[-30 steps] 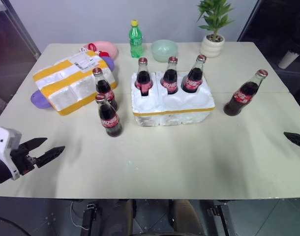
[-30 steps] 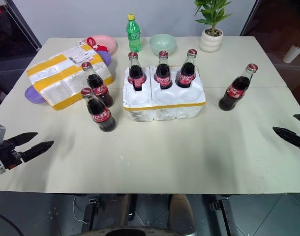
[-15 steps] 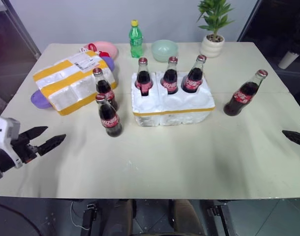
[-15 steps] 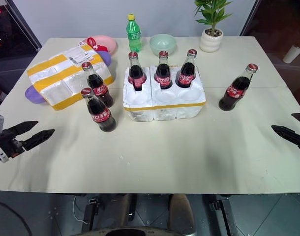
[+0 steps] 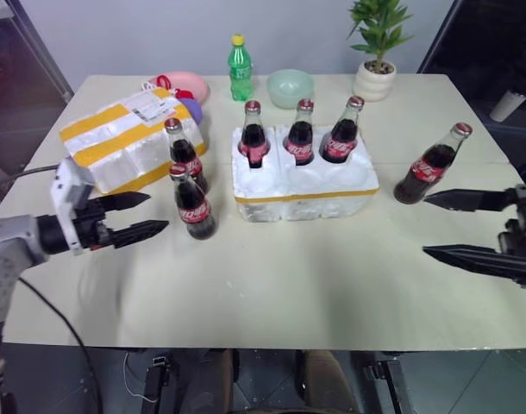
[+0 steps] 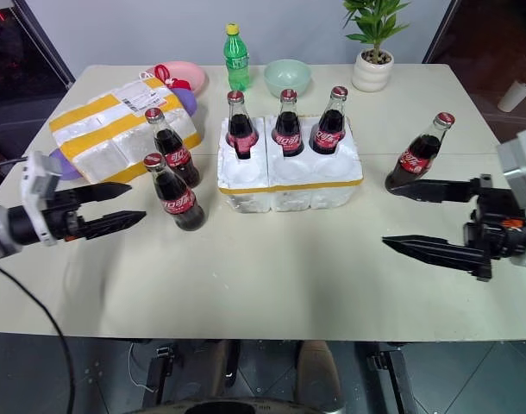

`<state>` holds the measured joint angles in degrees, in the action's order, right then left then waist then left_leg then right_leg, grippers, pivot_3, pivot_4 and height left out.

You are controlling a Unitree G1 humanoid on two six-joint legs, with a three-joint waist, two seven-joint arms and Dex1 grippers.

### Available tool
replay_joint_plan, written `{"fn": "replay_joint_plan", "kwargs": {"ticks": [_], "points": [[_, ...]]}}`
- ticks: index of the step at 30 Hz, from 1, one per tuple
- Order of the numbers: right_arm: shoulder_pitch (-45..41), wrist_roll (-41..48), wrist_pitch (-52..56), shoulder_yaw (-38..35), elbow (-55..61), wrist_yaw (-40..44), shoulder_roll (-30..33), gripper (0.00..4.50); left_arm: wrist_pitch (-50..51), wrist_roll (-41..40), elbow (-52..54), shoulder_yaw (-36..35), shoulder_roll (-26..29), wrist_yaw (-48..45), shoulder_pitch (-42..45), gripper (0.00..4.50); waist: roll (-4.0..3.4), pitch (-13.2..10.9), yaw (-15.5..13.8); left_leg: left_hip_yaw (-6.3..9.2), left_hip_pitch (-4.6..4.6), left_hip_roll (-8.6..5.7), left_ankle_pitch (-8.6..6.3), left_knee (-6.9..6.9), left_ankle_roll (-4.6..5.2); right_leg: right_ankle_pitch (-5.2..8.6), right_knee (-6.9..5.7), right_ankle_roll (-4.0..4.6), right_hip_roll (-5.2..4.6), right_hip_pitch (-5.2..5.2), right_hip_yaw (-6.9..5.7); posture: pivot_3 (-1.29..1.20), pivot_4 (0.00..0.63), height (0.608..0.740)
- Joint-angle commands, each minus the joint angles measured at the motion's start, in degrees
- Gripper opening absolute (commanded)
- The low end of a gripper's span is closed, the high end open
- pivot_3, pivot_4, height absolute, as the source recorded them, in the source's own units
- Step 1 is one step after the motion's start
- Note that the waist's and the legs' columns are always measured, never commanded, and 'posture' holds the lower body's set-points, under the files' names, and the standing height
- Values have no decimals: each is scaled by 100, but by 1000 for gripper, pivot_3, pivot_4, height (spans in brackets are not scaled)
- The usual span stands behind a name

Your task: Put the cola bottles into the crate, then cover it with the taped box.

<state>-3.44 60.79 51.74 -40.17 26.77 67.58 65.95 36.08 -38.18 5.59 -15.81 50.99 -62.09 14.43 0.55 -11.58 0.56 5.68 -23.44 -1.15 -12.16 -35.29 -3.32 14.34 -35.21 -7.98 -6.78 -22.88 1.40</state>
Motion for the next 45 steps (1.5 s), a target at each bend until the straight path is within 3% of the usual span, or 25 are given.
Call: {"fn": "replay_joint_plan", "kwargs": {"ticks": [1, 13, 16, 18, 22, 27, 32, 35, 39, 45], "points": [[-268, 653, 185, 150, 368, -375, -19, 4500, -382, 297, -313, 408, -189, -129, 396, 4436, 1, 0, 2, 1, 0, 0, 0, 0, 0, 0, -1, 0, 1, 0, 0, 0, 150, 739], [-958, 1396, 304, 747, 503, -1487, -62, 4500, -1212, 1093, -1511, 1344, -914, -492, 1313, 4436, 5, -2, 10, 1, -2, 0, 1, -2, 2, -8, -3, -14, 1, -3, 0, 0, 150, 739], [-1051, 1521, 283, 769, 472, -1778, -114, 4500, -1186, 1071, -1463, 1340, -838, -687, 1287, 3604, 5, -2, 19, 1, -3, 0, 1, -1, 2, -13, -6, -23, 2, -6, 0, 0, 150, 739], [-1095, 1609, 278, 777, 446, -1927, -149, 4500, -1119, 1073, -1385, 1315, -733, -750, 1263, 2795, 4, -2, 18, 2, -3, 0, 1, -1, 2, -12, -8, -22, 2, -7, 0, 0, 150, 739], [-1060, 1642, 279, 793, 495, -2049, -183, 4500, -542, 671, -1074, 1136, -558, -923, 1348, 2809, 7, -3, 19, 3, -4, 0, 1, -1, 2, -12, -9, -23, 2, -8, 0, 0, 150, 739], [-888, 1597, 274, 769, 554, -2097, -220, 4500, 1009, -507, -479, 898, -207, -1305, 1938, 2809, 16, -9, -1, 9, -15, 0, 1, -3, 2, -12, -21, -24, 5, -20, -1, 0, 150, 739], [-779, 1618, 238, 648, 562, -2232, -263, 4500, 1586, -985, -495, 1041, -916, -858, 3204, 2809, 16, -9, -30, 42, -58, -5, 1, -58, 2, -12, -31, -25, 10, -24, -25, 0, 150, 739], [-661, 1626, 194, 581, 643, -2351, -338, 4500, 1391, -804, -857, 1242, -1770, -347, 3970, 2809, 17, -9, -27, 42, -65, -10, 1, -75, 3, -16, -31, -32, 8, -20, -24, 0, 150, 739], [-501, 1616, 124, 468, 794, -2553, -461, 4500, 188, 374, -1776, 1817, -2873, 460, 4640, 2809, 18, -10, -17, 45, -67, -12, 1, -83, 4, -24, -34, -45, 9, -21, -25, 0, 150, 739], [-269, 1647, 75, 251, 939, -2756, -558, 4500, -1035, 1466, -3004, 2249, -3616, 855, 5030, 2809, 16, -10, 25, 41, -69, -11, 0, -71, 7, -26, -40, -48, 10, -37, -21, 0, 150, 739]]}}
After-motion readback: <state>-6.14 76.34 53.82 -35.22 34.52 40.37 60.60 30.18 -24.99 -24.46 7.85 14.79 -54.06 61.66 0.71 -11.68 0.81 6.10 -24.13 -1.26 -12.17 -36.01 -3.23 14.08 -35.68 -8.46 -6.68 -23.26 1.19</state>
